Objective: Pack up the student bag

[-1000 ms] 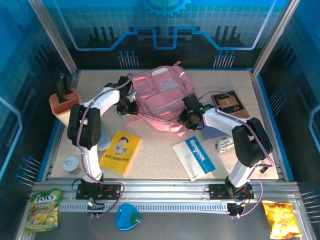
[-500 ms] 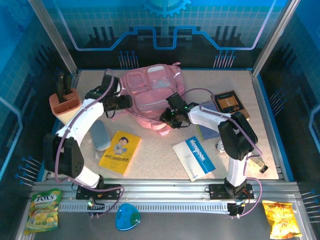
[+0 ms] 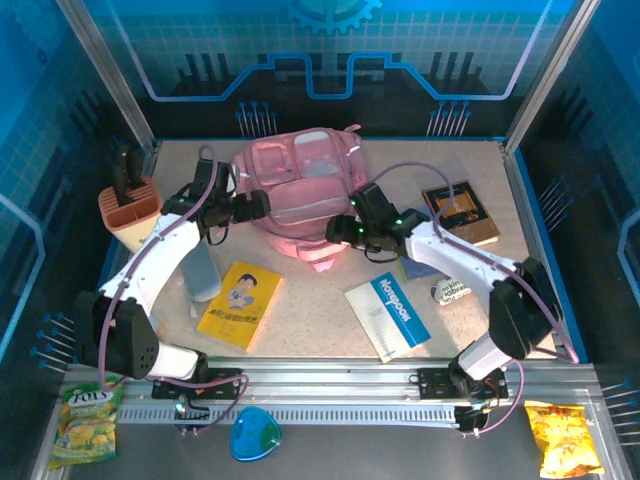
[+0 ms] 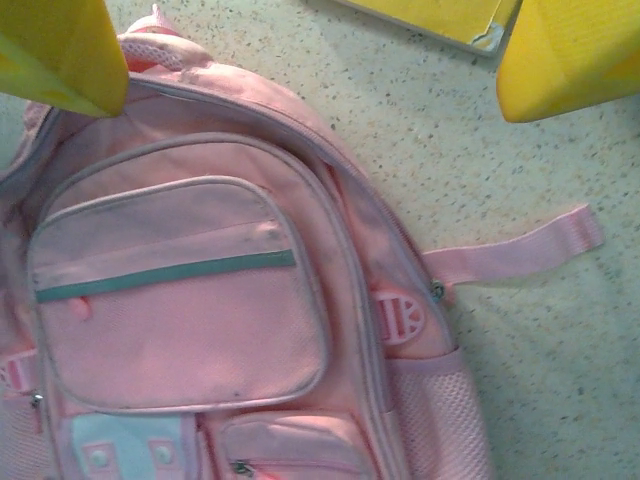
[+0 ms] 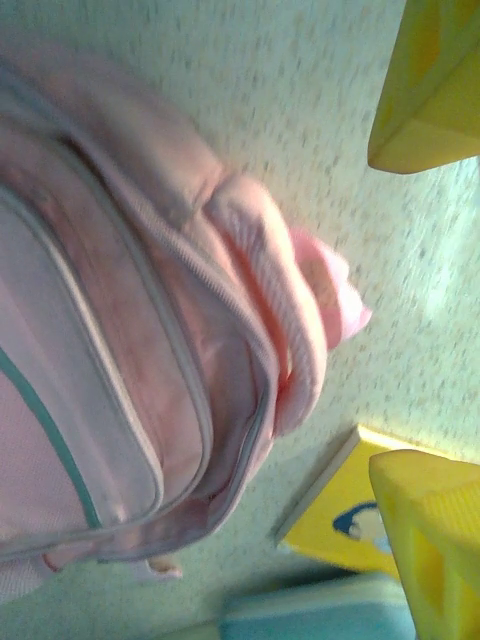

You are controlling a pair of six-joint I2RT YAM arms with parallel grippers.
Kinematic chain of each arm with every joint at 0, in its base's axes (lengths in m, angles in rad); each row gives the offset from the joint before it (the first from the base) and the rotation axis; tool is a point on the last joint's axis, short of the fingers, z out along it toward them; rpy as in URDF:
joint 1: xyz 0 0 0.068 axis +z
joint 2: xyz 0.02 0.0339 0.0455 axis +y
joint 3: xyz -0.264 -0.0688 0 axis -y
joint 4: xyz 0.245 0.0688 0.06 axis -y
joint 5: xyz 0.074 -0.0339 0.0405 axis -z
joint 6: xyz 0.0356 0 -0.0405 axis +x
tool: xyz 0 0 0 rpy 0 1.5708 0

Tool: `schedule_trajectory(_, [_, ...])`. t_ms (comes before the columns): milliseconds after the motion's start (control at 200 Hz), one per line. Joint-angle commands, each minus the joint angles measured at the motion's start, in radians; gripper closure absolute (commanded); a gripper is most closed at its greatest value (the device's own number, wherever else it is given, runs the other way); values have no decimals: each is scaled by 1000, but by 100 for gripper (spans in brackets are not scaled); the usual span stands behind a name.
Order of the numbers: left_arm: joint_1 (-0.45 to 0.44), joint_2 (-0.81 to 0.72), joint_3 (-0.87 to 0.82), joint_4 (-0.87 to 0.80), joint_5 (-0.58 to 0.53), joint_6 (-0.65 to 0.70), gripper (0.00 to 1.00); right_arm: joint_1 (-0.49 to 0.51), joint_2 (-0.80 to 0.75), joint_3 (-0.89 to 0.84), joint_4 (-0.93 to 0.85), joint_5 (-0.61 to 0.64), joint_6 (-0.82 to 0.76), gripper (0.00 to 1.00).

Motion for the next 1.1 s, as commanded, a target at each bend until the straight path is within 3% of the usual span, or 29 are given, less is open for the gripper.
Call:
schedule_trajectory(0, [4, -23, -19, 66, 74, -7, 2, -6, -27, -92, -118, 81, -68, 26])
schedule_trajectory(295, [2, 0, -21, 109, 172, -35, 1, -6, -85, -335, 25, -85, 31, 31])
schedule_trajectory(520, [-13, 8, -43, 146, 270, -72, 1, -31, -9, -361, 109, -85, 57, 32])
schedule_trajectory(660, [-99, 34, -48, 130, 256, -107, 1, -82, 47, -370, 159, -67, 89, 33])
schedule_trajectory(885, [-257, 80, -127, 209, 239, -340, 6, -150, 134, -342, 251, -35, 172, 38])
schedule_trajectory(1011, [-353, 121, -160, 286, 244, -481, 12, -171, 165, -274, 210, -48, 160, 43])
schedule_trajectory(1096, [-433, 167, -141, 278, 229, -502, 13, -173, 128, -223, 154, -41, 110, 44])
